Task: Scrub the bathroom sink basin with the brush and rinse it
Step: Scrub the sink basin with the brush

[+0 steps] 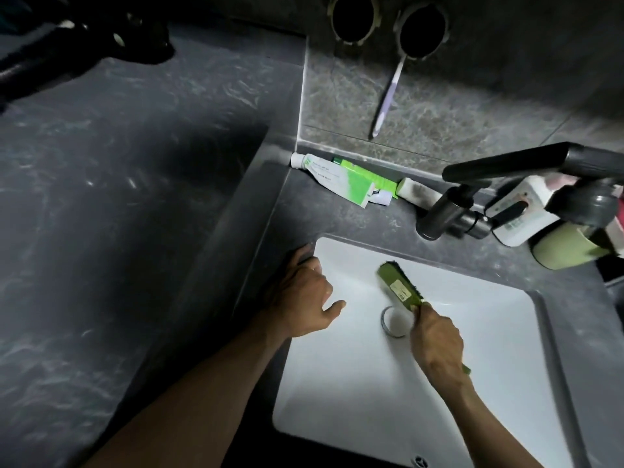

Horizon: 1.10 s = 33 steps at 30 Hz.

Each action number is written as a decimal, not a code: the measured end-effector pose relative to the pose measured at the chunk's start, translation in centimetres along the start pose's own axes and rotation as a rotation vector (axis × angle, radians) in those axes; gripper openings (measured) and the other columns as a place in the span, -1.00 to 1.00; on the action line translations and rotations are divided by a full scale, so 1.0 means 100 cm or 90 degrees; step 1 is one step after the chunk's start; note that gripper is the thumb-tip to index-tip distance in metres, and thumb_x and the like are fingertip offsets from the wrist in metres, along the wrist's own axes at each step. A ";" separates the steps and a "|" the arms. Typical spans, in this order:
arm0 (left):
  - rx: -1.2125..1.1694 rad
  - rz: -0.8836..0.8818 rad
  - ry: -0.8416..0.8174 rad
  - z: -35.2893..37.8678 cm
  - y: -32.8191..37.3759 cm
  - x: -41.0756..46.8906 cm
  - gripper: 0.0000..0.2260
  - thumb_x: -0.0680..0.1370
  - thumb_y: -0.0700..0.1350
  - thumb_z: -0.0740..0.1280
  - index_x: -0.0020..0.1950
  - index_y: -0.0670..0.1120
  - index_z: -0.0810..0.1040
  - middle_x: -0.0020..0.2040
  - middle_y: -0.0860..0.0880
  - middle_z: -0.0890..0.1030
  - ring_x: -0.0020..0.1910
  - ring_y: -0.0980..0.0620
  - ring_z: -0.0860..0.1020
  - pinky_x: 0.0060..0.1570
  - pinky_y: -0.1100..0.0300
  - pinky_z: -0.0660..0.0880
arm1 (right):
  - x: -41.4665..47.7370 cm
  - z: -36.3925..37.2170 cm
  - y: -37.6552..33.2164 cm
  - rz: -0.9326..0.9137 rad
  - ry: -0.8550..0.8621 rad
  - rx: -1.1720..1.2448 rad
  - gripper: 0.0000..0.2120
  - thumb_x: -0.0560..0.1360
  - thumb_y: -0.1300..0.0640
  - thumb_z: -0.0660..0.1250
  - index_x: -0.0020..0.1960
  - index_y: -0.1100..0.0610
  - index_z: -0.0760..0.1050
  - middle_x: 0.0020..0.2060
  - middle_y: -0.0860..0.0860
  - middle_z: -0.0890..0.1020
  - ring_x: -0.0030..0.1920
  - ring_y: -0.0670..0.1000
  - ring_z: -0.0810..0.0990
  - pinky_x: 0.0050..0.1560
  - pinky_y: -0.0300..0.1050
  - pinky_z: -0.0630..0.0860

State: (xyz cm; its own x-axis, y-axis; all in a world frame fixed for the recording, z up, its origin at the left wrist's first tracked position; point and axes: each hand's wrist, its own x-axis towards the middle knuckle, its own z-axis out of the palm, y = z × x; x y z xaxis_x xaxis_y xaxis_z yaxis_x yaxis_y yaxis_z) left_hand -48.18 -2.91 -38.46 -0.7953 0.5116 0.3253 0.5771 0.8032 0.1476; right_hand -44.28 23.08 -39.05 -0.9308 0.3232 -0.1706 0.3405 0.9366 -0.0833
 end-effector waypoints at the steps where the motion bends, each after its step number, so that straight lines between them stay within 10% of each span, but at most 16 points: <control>1: 0.002 -0.003 -0.011 0.000 0.000 0.000 -0.56 0.51 0.23 0.28 -0.45 0.01 0.31 -0.49 0.08 0.49 -0.11 0.01 0.53 0.51 -0.06 0.19 | 0.000 -0.001 -0.006 -0.025 0.010 0.002 -0.70 0.65 0.02 0.03 0.22 0.14 0.42 -0.12 0.13 0.63 -0.13 0.22 0.61 -0.13 0.01 0.53; 6: 0.015 -0.022 -0.049 -0.002 0.001 0.000 -0.53 0.53 0.28 0.21 -0.45 0.00 0.40 -0.45 0.08 0.50 -0.10 0.05 0.52 0.53 -0.03 0.15 | 0.022 0.000 -0.080 -0.216 0.056 -0.061 -0.73 0.66 0.06 -0.01 0.21 0.11 0.39 -0.19 0.09 0.62 -0.24 0.19 0.59 -0.26 -0.02 0.42; 11: 0.021 -0.030 -0.041 0.000 -0.001 0.003 -0.53 0.52 0.27 0.22 -0.44 -0.02 0.48 -0.46 0.07 0.50 -0.09 0.04 0.52 0.53 -0.01 0.15 | 0.009 -0.003 -0.016 -0.061 0.023 -0.053 -0.71 0.64 0.05 0.01 0.24 0.11 0.41 -0.16 0.07 0.62 -0.19 0.16 0.59 -0.18 -0.05 0.49; 16: 0.010 -0.028 -0.045 -0.003 0.001 0.002 -0.55 0.54 0.28 0.20 -0.42 0.02 0.34 -0.44 0.07 0.50 -0.09 0.05 0.52 0.52 -0.03 0.17 | 0.021 0.003 -0.092 -0.213 0.054 -0.068 -0.73 0.67 0.06 -0.02 0.23 0.10 0.37 -0.18 0.10 0.63 -0.21 0.21 0.60 -0.27 -0.05 0.33; 22: 0.001 -0.043 -0.059 0.000 0.000 0.002 -0.58 0.52 0.28 0.21 -0.42 0.05 0.40 -0.42 0.06 0.50 -0.04 0.05 0.52 0.55 -0.01 0.12 | 0.007 0.000 0.015 0.054 0.033 -0.026 -0.70 0.66 0.04 -0.02 0.25 0.09 0.40 -0.12 0.15 0.63 -0.13 0.24 0.61 -0.09 0.05 0.55; 28: -0.007 -0.045 -0.050 -0.001 0.000 0.002 -0.55 0.54 0.29 0.17 -0.42 0.03 0.33 -0.43 0.05 0.49 -0.09 0.03 0.53 0.51 -0.05 0.18 | 0.026 0.001 -0.074 -0.208 0.068 -0.071 -0.72 0.67 0.02 -0.01 0.23 0.09 0.38 -0.21 0.09 0.64 -0.24 0.21 0.61 -0.27 -0.05 0.36; 33: -0.008 -0.043 -0.039 -0.001 0.000 0.002 -0.57 0.52 0.28 0.22 -0.43 0.05 0.34 -0.43 0.05 0.47 -0.08 0.04 0.53 0.53 -0.03 0.18 | 0.018 -0.010 0.005 -0.028 0.073 -0.072 -0.71 0.66 0.02 0.00 0.25 0.10 0.39 -0.22 0.11 0.61 -0.25 0.21 0.57 -0.25 -0.06 0.35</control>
State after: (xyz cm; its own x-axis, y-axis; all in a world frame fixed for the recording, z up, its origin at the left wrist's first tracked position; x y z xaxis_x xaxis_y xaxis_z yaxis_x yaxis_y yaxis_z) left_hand -48.35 -2.79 -38.30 -0.8423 0.4737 0.2571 0.5234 0.8329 0.1799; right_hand -45.96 24.32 -38.40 -0.9558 0.2888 -0.0551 0.2878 0.9574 0.0245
